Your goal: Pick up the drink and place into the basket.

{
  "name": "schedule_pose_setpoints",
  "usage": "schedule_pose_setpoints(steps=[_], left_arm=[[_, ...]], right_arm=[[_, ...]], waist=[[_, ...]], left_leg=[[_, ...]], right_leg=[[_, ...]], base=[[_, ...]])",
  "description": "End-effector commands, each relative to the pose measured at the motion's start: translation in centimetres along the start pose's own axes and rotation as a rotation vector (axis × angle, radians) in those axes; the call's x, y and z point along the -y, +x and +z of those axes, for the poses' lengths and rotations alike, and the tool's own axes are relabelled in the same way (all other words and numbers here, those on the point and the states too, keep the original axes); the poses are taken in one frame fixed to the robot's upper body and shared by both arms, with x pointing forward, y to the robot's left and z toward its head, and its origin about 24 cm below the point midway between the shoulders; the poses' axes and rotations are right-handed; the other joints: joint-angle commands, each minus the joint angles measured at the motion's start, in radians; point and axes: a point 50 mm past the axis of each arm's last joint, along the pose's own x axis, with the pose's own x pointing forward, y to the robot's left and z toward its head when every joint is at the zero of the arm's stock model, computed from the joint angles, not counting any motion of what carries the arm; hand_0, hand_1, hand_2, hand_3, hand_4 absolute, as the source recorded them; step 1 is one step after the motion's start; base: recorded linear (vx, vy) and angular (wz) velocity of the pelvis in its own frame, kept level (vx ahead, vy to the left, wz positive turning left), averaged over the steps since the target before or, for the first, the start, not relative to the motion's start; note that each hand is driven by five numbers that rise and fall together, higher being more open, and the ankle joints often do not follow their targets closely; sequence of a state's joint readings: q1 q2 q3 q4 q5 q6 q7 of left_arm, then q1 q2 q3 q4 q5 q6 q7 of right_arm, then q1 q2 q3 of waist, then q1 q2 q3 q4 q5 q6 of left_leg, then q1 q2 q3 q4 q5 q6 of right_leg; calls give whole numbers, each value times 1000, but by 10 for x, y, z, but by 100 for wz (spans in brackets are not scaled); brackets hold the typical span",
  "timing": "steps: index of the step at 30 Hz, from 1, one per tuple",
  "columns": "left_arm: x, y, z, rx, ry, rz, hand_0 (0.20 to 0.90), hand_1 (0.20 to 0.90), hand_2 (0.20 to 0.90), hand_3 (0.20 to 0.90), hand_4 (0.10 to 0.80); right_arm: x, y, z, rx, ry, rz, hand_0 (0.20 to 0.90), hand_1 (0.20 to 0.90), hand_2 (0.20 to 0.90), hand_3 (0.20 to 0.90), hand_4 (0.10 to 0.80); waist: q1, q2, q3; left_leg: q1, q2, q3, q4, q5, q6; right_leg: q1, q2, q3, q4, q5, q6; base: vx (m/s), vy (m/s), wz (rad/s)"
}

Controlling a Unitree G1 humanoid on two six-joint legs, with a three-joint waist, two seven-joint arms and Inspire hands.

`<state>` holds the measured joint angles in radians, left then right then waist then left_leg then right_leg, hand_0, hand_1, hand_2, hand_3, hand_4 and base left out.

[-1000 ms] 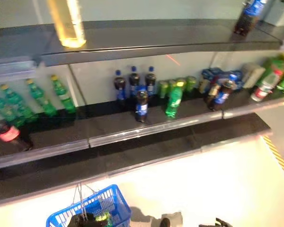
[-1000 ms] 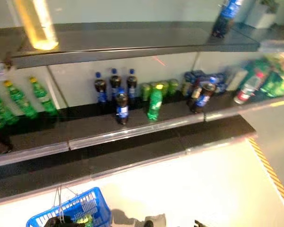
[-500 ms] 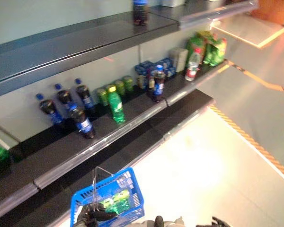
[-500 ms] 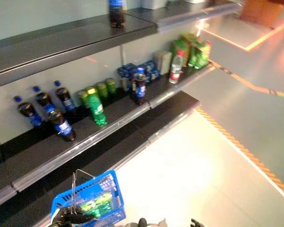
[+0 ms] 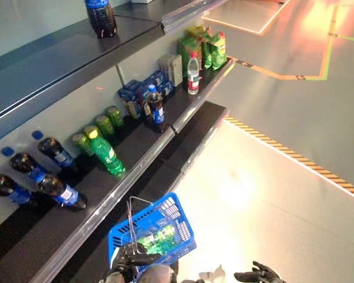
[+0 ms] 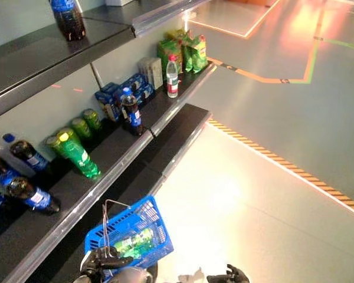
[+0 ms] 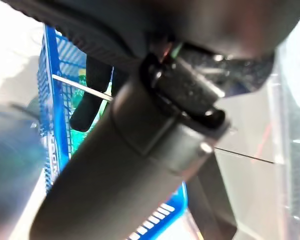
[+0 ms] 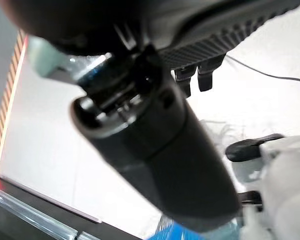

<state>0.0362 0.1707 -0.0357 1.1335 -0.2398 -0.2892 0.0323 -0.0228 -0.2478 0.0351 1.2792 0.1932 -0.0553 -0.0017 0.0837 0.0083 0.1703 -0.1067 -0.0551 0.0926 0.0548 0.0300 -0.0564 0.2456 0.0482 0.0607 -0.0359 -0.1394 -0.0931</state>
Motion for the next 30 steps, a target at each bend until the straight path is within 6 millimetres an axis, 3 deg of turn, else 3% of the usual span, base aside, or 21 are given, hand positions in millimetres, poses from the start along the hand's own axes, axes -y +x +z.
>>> schedule_pose_setpoints(steps=[1, 5, 7, 9, 10, 12, 13, 17, 18, 19, 20, 22, 25, 30], left_arm=[[-58, -2, 32, 190, 21, 145, 300, 300, 300, 200, 100], [-58, 3, 46, 218, 42, 112, 300, 300, 300, 200, 100], [-55, 5, 52, 228, 57, 110, 300, 300, 300, 200, 100], [-56, 6, 54, 228, 49, 121, 300, 300, 300, 200, 100], [-56, 6, 56, 228, 46, 124, 300, 300, 300, 200, 100], [-53, 8, 59, 231, 53, 109, 300, 300, 300, 200, 100], [-50, 9, 62, 236, 73, 91, 300, 300, 300, 200, 100], [-49, 10, 63, 238, 79, 85, 300, 300, 300, 200, 100], [-47, 11, 65, 240, 86, 79, 300, 300, 300, 200, 100], [-43, 13, 70, 244, 98, 65, 300, 300, 300, 200, 100], [-40, 14, 70, 242, 105, 57, 300, 300, 300, 200, 100], [-40, 14, 70, 243, 105, 57, 300, 300, 300, 200, 100], [-39, 15, 69, 241, 108, 57, 300, 300, 300, 200, 100], [-47, 12, 59, 213, 101, 85, 300, 300, 300, 200, 100]], right_arm=[[16, 0, 13, 67, -26, -42, 900, 900, 900, 900, 800], [17, 0, 13, 69, 7, -51, 900, 900, 900, 900, 800], [15, 0, 11, 66, 16, -48, 900, 900, 900, 900, 800], [14, 0, 12, 68, 6, -44, 900, 900, 900, 900, 800], [14, 0, 13, 71, 3, -43, 900, 900, 900, 900, 800], [15, 0, 16, 81, 19, -48, 900, 900, 900, 900, 800], [17, 1, 20, 90, 44, -57, 900, 900, 900, 900, 800], [18, 1, 21, 93, 53, -63, 900, 900, 900, 900, 800], [20, 1, 22, 96, 65, -71, 900, 900, 900, 900, 800], [27, 0, 19, 97, 99, -93, 900, 900, 900, 900, 800], [31, -1, 16, 90, 111, -103, 900, 900, 900, 900, 800], [31, -1, 16, 90, 111, -104, 900, 900, 900, 900, 800], [34, 0, 21, 77, 126, -123, 900, 900, 900, 900, 800], [35, 1, 24, 67, 134, -131, 900, 900, 900, 900, 800]], waist=[[46, -34, -87], [32, -46, -102], [31, -48, -103], [28, -26, -95], [28, -18, -90], [24, -13, -84], [17, -14, -77], [7, -18, -69], [-4, -20, -63], [-52, -32, -46], [-74, -31, -42], [-76, -29, -41], [-90, -23, -41], [-77, -50, -73]], left_leg=[[-25, -77, 26, -65, 53, 107], [50, -64, -15, -103, 40, 119], [72, -62, -33, -101, 24, 130], [96, -42, -42, -97, 8, 137], [109, -35, -47, -96, 2, 140], [132, -35, -67, -93, -5, 141], [146, -38, -91, -88, -12, 137], [159, -43, -104, -87, -19, 137], [175, -47, -117, -90, -27, 135], [233, -62, -162, -90, -74, 134], [263, -68, -186, -85, -99, 130], [266, -65, -188, -84, -101, 130], [304, -57, -242, -55, -146, 125], [323, -51, -307, 30, -242, 123]], right_leg=[[15, -21, -46, 209, 73, 164], [-54, -25, -64, 395, 143, 207], [-131, -9, -68, 588, 241, 253], [-219, -3, -103, 752, 258, 252], [-260, -31, -127, 786, 241, 239], [-313, -87, -147, 730, 214, 220], [-332, -112, -151, 619, 197, 207], [-337, -128, -153, 555, 206, 205], [-346, -143, -150, 486, 218, 205], [-397, -190, -79, 247, 300, 220], [-421, -201, -47, 148, 346, 232], [-416, -200, -50, 145, 347, 232], [-442, -206, -15, 61, 375, 240], [-390, -210, 39, 103, 359, 235]], base=[[315, -4, -50], [247, 1, -23], [197, 28, 4], [140, 65, 3], [118, 46, 7], [132, -47, 7], [111, -90, 23], [53, -50, 28], [275, -168, 30], [454, -242, 49], [417, -207, 79], [180, -74, 81], [277, -185, 80], [246, -303, 109]])
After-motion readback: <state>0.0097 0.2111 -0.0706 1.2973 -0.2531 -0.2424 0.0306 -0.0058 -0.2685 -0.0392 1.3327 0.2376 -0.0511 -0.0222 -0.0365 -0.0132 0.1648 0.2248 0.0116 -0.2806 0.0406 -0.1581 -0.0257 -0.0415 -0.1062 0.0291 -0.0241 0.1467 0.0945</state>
